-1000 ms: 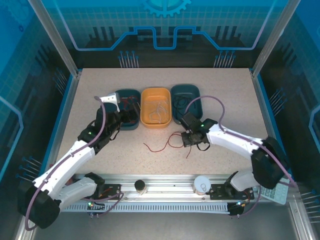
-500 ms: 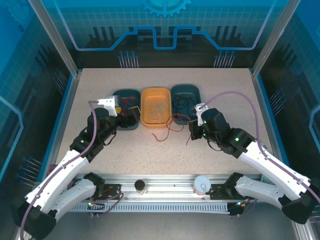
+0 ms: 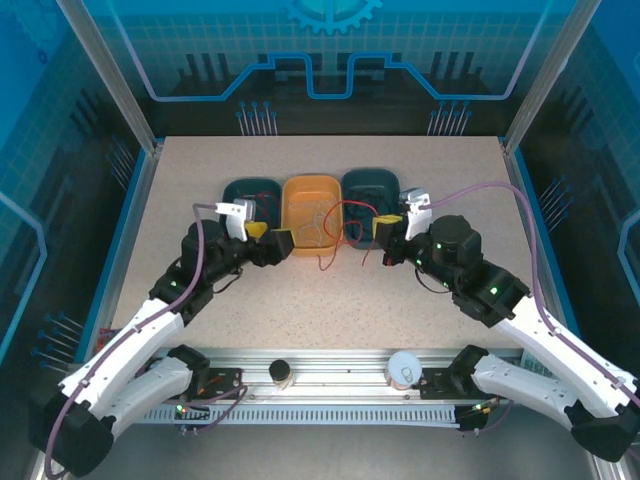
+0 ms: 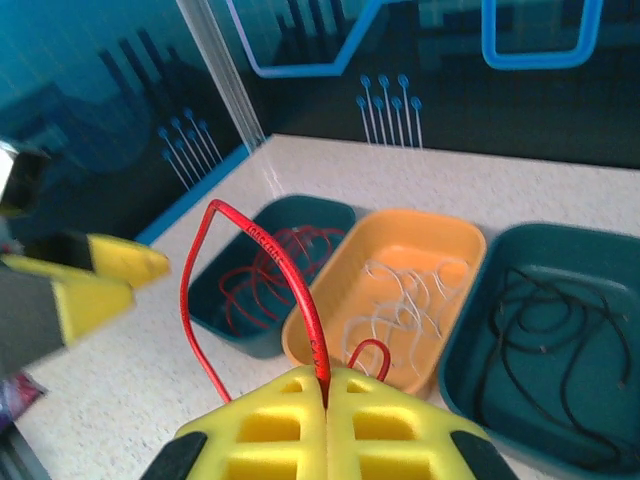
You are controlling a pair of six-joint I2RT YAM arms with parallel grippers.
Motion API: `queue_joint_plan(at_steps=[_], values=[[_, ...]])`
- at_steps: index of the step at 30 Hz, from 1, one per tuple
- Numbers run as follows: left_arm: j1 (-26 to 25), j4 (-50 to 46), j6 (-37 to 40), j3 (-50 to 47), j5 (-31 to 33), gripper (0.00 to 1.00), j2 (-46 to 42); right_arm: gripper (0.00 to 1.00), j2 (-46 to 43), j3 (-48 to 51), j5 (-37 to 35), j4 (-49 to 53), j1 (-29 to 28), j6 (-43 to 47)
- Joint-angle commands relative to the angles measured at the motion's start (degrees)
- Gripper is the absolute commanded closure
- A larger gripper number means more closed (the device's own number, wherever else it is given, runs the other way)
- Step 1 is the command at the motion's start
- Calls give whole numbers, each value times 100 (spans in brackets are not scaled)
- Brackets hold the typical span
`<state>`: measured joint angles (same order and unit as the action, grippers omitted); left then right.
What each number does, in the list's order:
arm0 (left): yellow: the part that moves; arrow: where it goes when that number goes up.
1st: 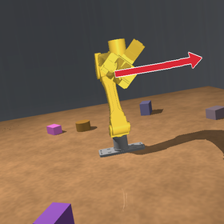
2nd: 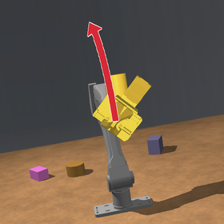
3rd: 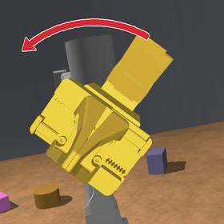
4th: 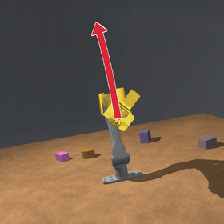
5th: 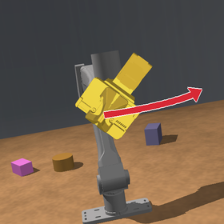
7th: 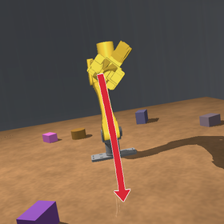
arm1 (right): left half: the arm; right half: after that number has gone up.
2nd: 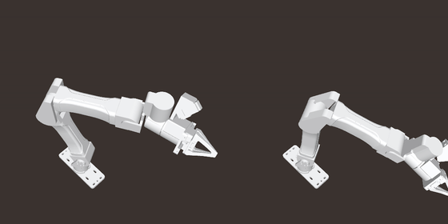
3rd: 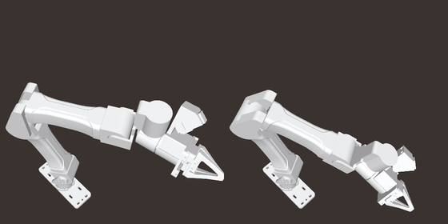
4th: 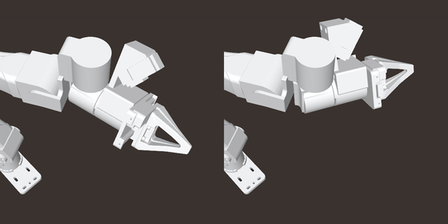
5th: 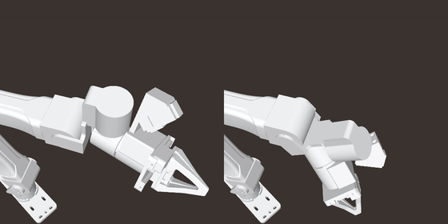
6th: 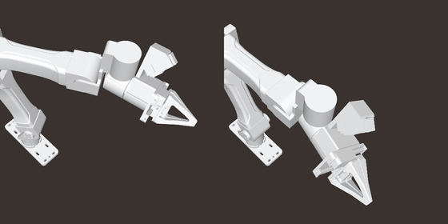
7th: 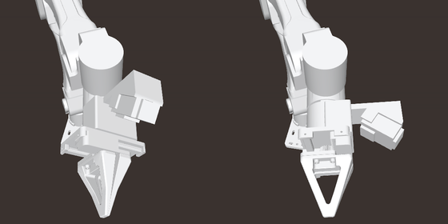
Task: Untangle the cables
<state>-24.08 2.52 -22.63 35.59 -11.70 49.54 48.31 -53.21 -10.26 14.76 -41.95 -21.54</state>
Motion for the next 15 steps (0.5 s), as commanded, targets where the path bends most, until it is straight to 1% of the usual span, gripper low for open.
queue_joint_plan(at_steps=[1,3,5,9,12,15], values=[[-25,897,-129,-240,-888,6,63,100,-33,-219,73,-610,-35,2],[-53,1305,-243,-322,-1269,9,145,100,9,-265,16,-721,-41,-71],[-163,1655,-322,-373,-1448,11,219,100,53,-286,-44,-856,-40,-136],[-498,2069,-401,-348,-1280,18,408,100,211,-292,-15,-1126,-39,-218],[-672,2603,-589,-327,-1421,25,635,100,355,-337,45,-1225,-38,-250],[-815,3109,-802,-270,-1497,25,863,100,480,-397,117,-1259,-39,-263]])
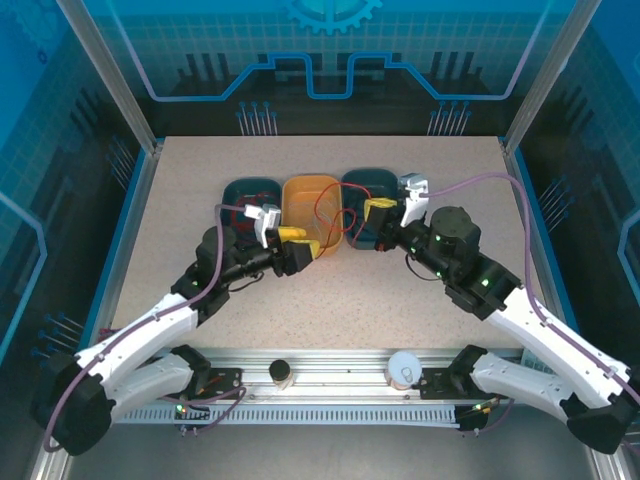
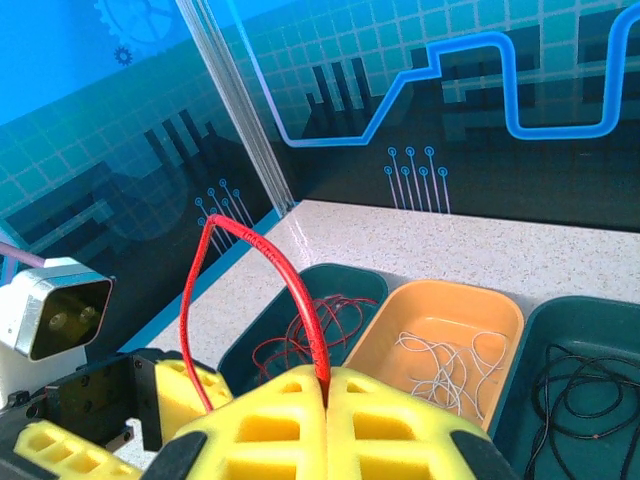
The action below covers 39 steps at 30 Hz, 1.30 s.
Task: Untangle the cables
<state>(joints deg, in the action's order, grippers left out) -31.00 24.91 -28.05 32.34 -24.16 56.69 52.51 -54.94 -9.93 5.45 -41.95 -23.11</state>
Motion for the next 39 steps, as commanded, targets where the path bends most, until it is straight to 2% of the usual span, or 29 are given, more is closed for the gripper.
queue_joint_plan(at_steps=[1,5,15,19,22,24,32,39], values=[[-154,939,-295,98,-248,25,215,100,97,-246,125,-339,-47,-105],[-204,1123,-459,207,15,25,448,100,194,-284,236,-358,-48,-132],[-211,1329,-658,326,312,34,647,100,269,-256,265,-343,-48,-158],[-204,1272,-680,317,697,43,650,100,300,-263,317,-347,-44,-171],[-205,1162,-675,293,965,59,626,100,295,-253,322,-340,-42,-167],[-204,1108,-660,274,1086,65,577,100,279,-237,282,-318,-49,-161],[-200,664,-397,351,1447,67,456,100,233,-175,325,-315,-48,-218],[-201,695,-348,438,1342,69,482,100,198,-119,311,-325,-45,-257]])
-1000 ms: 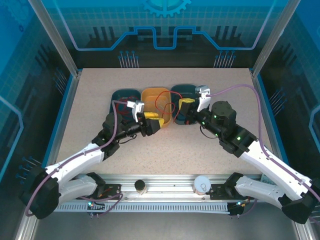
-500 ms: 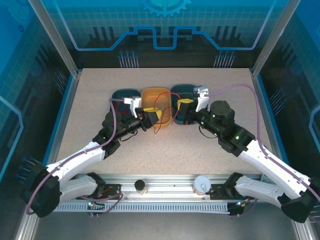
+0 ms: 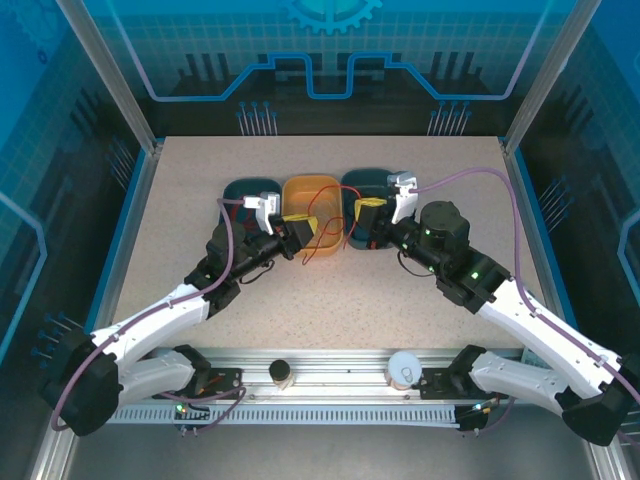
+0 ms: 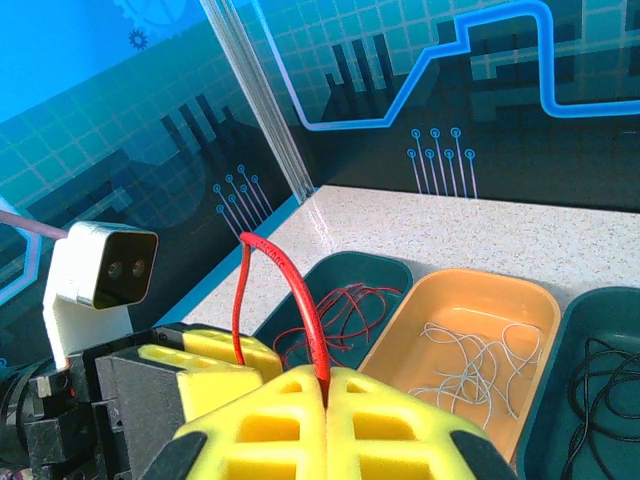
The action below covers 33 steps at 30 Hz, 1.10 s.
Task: Untangle the cables
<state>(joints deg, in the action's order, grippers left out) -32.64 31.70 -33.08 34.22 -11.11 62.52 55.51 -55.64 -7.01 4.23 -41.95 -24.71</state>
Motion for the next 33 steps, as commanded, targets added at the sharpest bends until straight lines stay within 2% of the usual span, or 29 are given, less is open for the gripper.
queue_joint_plan(at_steps=[1,5,9,11,17,23,26,30,33], values=[[-32,19,170,277,-14,69,-91,100,-101,-42,22,-203,-46,-108],[-37,9,179,387,-199,66,13,100,-101,-43,22,-210,-49,-111],[-37,4,127,454,-347,68,146,100,-110,-29,8,-221,-46,-109],[-35,-10,109,471,-387,78,178,100,-118,-34,-33,-205,-43,-104],[-38,-487,241,614,-467,100,43,100,-164,-58,-348,-1,-32,24],[-28,-1793,768,1102,-967,100,-317,100,-54,-142,-846,525,191,147],[-14,-2530,900,1403,-1107,100,-472,99,140,-197,-780,857,424,180],[4,-3329,918,1822,-1516,100,-479,90,514,-229,-776,1147,549,332],[15,-3619,764,2043,-1829,100,-358,91,757,-196,-525,1094,557,361]])
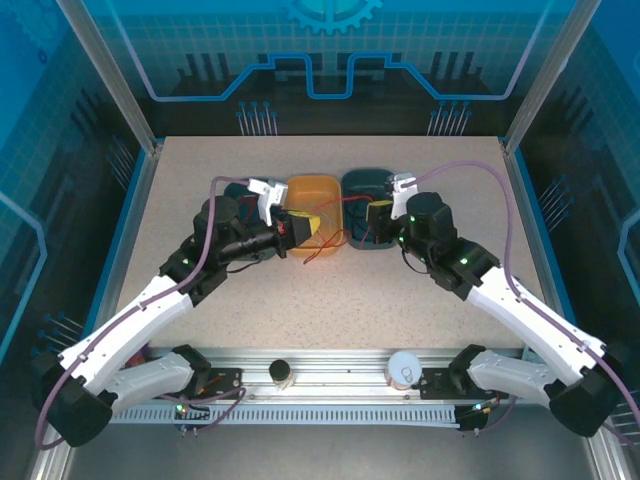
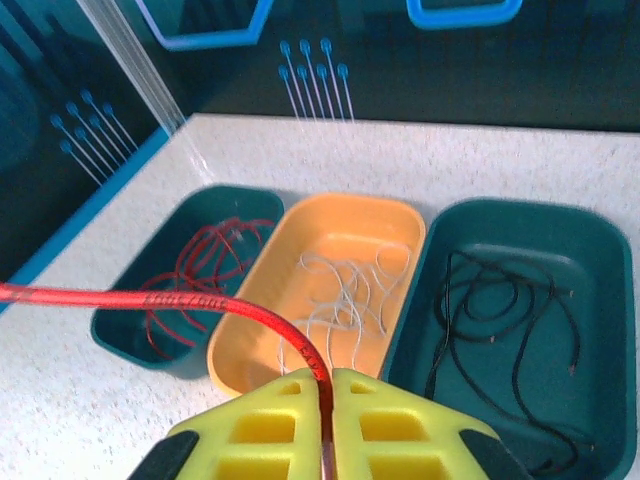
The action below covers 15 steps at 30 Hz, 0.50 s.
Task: Untangle the cables
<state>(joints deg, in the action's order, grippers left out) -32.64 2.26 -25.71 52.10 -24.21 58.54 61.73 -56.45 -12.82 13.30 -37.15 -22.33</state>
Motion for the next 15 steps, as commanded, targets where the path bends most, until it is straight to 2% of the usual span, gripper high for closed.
queue_joint_plan(at_steps=[1,4,7,12,15], values=[[21,-605,-51,260,-657,100,71,94,203,-106,237,107,75,119],[34,-321,-287,231,-844,100,135,96,433,-42,793,-151,76,81],[63,-25,-437,207,-897,100,127,88,684,85,1181,-367,84,43],[89,480,-626,195,-938,100,87,87,1136,184,1335,-441,94,-92],[137,503,-636,246,-846,100,47,80,1327,176,1431,-431,101,-163]])
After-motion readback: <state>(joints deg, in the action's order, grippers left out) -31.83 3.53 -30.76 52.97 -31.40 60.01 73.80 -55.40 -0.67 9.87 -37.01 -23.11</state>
